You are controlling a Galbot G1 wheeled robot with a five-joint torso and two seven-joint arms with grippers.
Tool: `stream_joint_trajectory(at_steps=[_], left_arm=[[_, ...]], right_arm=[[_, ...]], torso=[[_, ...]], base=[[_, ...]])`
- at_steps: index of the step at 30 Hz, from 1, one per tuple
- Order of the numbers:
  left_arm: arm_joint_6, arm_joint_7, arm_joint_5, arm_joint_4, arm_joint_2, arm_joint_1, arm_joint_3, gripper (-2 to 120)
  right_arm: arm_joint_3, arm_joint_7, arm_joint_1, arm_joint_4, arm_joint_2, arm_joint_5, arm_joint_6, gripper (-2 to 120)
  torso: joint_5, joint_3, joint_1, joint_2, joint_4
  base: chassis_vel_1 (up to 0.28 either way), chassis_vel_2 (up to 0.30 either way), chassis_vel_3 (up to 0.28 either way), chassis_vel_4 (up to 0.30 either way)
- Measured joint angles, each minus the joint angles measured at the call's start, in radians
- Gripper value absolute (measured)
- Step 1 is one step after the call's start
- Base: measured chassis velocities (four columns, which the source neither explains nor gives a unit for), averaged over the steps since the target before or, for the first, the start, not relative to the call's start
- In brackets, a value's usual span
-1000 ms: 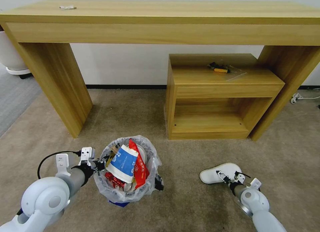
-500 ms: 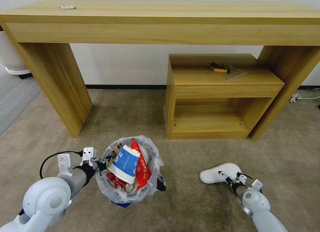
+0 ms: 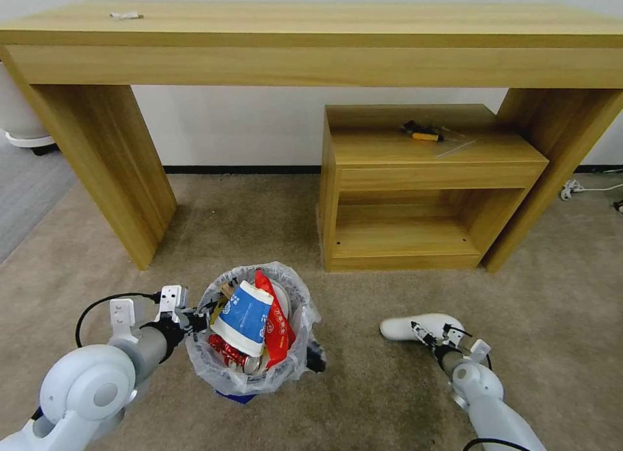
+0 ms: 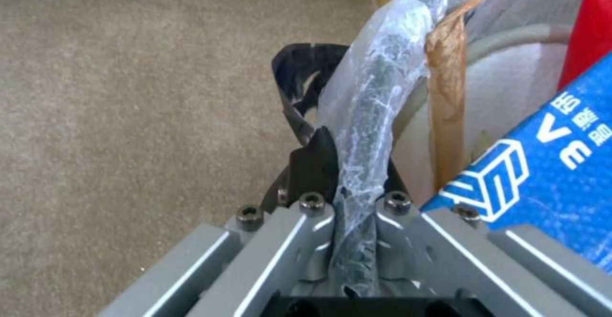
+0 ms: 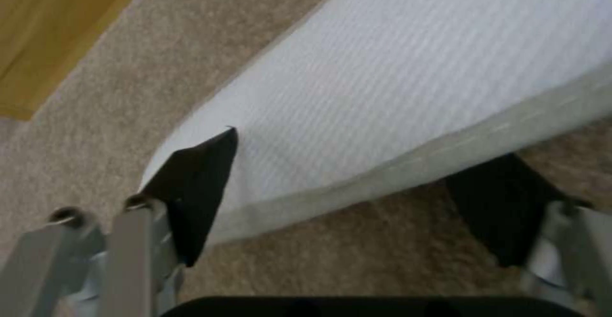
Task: Pick up the trash bin and place the garbage on the floor into it.
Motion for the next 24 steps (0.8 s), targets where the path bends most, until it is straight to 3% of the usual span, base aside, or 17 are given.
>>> stream_joint_trajectory(at_steps=[12,15,17,19,24], left_arm=[[0.000,0.007,0.002,0.002,0.000,0.001,-0.007,1],[0.000,0.012,0.004,0.002,0.004,0.000,-0.010,1],[0.000,0.013,0.005,0.002,0.005,0.001,-0.010,1],[0.000,0.016,0.005,0.003,0.004,0.001,-0.010,1],[0.000,0.016,0.006,0.003,0.004,0.002,-0.011,1]], right_arm=[[-0.006,-0.002,0.013,-0.021,0.017,-0.036,0.034,38],[-0.012,-0.018,0.024,-0.041,0.016,-0.050,0.051,20],[-0.013,-0.021,0.027,-0.046,0.016,-0.054,0.057,17],[-0.016,-0.028,0.034,-0.057,0.015,-0.068,0.072,6],[-0.018,-0.049,0.038,-0.071,0.012,-0.135,0.122,0]], torso=[[0.0014,0.000,0.000,0.000,0.0007],[0.0013,0.000,0.000,0.000,0.0009],[0.0009,0.000,0.000,0.000,0.0008],[0.0010,0.000,0.000,0.000,0.0008],[0.0007,0.000,0.000,0.000,0.0004]], base=[[0.000,0.000,0.000,0.000],[0.000,0.000,0.000,0.000],[0.000,0.000,0.000,0.000],[0.000,0.000,0.000,0.000],[0.000,0.000,0.000,0.000]])
